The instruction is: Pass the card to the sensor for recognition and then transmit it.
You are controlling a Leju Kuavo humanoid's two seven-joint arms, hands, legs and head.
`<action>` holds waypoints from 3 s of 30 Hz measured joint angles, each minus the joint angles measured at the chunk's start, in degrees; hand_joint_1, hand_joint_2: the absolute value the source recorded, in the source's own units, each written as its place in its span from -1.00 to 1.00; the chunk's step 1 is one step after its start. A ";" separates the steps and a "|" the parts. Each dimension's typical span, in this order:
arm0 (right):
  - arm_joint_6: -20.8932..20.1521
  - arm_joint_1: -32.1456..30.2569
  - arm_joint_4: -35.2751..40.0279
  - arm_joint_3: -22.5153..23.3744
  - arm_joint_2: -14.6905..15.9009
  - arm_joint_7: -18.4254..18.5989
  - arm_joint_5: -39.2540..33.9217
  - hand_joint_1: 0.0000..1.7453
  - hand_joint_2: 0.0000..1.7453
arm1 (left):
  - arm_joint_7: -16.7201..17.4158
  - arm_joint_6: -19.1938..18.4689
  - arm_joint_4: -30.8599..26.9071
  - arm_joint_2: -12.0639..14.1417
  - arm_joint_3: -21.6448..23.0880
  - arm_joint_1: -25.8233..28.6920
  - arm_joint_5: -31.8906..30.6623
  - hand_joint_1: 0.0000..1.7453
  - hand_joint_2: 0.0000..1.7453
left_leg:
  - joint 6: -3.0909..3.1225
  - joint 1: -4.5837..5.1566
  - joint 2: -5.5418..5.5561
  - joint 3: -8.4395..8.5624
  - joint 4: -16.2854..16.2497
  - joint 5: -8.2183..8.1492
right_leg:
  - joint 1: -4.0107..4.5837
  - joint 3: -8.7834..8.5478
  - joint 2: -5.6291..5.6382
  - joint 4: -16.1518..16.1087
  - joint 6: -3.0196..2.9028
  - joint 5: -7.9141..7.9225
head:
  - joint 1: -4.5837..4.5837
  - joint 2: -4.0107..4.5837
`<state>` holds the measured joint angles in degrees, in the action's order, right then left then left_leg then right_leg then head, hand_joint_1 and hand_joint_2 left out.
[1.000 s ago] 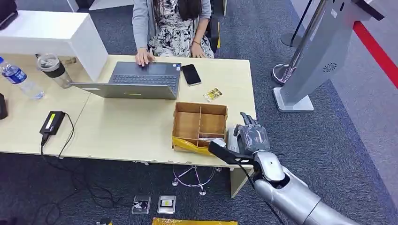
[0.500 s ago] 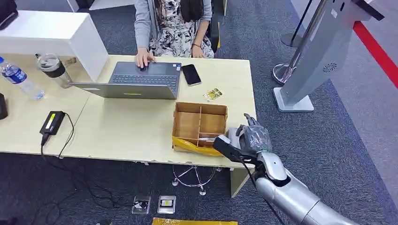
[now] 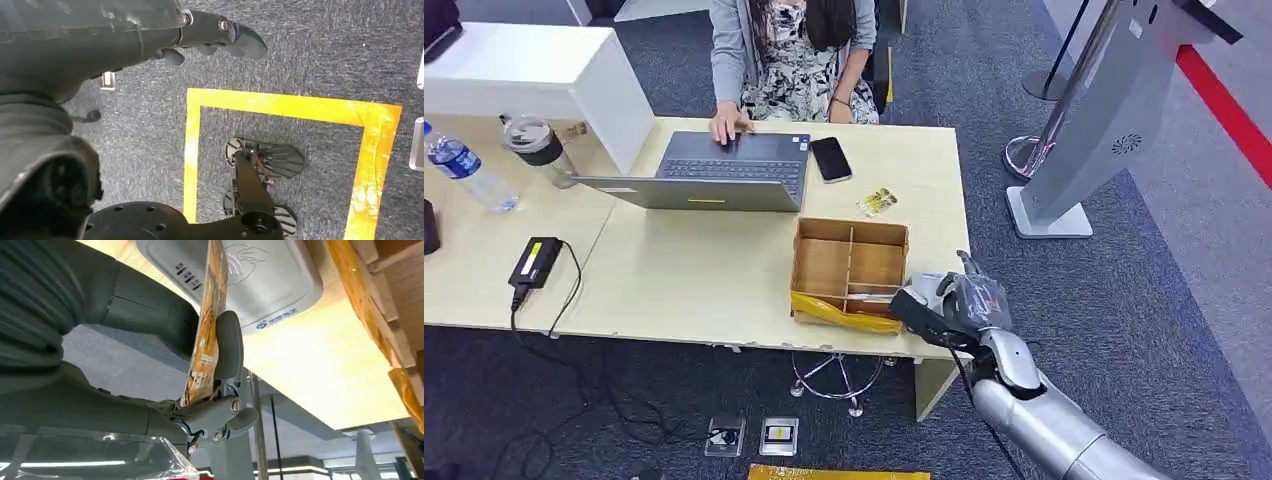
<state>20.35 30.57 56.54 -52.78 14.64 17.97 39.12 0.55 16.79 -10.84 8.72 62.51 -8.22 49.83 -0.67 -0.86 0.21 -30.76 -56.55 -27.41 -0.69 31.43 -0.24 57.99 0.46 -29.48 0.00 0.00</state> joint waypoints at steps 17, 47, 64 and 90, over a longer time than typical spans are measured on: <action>5.55 -1.51 -3.65 2.36 -1.31 -2.05 -1.16 1.00 1.00 | 0.00 0.20 0.00 -0.15 -0.02 0.06 -0.24 -1.00 -1.00 | 0.00 0.00 -0.01 0.03 0.00 0.00 | 0.00 -0.01 0.01 0.00 0.00 0.00 | 0.02 0.00; 3.98 1.74 0.39 7.69 1.29 4.19 1.29 1.00 1.00 | -0.07 -0.76 0.00 -0.22 -0.02 -0.29 -1.86 -1.00 -1.00 | 0.01 0.03 -0.09 0.07 -0.05 0.01 | -0.03 -0.02 0.08 0.00 0.02 0.11 | 0.00 0.00; -4.98 10.51 13.29 7.50 0.99 6.74 9.86 1.00 1.00 | 1.33 -3.63 0.00 -0.54 -0.02 -3.08 -5.64 -1.00 -1.00 | 0.01 0.02 -0.08 0.02 -0.05 0.02 | -0.02 -0.04 0.07 0.01 0.00 0.13 | 0.02 0.00; -2.73 12.24 8.28 4.37 -8.11 0.76 11.76 1.00 1.00 | 2.03 -2.91 0.00 -0.96 -0.04 -2.92 -5.99 -1.00 -1.00 | 0.01 0.00 -0.07 -0.01 -0.05 0.02 | 0.01 -0.01 0.06 0.02 -0.01 0.12 | 0.02 0.00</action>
<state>17.62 42.81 64.83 -48.41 6.53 18.73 50.88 2.58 13.88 -10.84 7.76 62.47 -11.14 43.85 -0.66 -0.86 0.14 -30.77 -56.60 -27.39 -0.68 31.42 -0.18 58.01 0.44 -29.36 0.02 0.00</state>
